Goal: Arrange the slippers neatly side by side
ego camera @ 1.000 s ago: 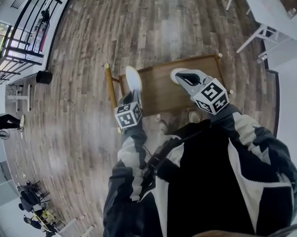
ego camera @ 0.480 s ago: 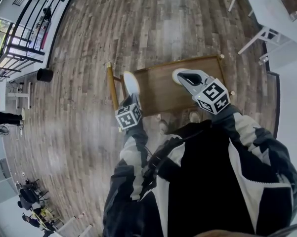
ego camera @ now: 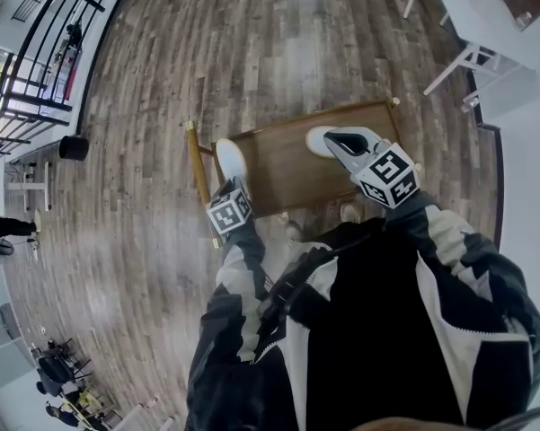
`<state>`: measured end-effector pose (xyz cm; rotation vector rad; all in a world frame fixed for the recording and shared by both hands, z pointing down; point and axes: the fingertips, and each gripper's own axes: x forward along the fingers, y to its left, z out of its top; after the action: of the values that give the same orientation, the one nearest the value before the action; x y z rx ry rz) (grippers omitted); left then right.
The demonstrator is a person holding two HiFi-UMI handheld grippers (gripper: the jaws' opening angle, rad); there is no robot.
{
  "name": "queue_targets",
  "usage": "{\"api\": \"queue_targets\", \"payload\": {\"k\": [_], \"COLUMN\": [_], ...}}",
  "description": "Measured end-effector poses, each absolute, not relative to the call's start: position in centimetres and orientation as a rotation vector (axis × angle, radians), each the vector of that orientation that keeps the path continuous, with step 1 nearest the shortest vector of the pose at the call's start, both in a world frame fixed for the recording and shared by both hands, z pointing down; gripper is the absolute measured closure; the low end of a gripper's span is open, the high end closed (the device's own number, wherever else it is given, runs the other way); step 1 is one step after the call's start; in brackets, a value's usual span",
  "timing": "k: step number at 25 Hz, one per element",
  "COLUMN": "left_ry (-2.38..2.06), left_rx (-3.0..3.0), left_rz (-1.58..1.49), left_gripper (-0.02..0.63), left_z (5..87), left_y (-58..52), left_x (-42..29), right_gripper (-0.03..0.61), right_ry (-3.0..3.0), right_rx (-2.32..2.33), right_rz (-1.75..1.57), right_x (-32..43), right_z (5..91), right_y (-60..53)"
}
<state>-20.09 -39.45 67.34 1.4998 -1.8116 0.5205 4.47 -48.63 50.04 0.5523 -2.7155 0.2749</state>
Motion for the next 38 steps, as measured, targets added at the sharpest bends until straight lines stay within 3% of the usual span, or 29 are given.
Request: {"api": "queue_targets", "payload": {"k": [38], "left_ry": [-1.634], "left_rx": [1.451], "left_rz": [0.874], "left_gripper": [0.576], "left_z": [77.2], "left_y": [-42.4], "left_x": [-21.3], "right_gripper": [0.574], "right_ry": [-2.632], "right_rx": [0.696], "right_rz": [0.260], "right_x": [7.0], "right_z": [50.7], "right_y": [-49.5]}}
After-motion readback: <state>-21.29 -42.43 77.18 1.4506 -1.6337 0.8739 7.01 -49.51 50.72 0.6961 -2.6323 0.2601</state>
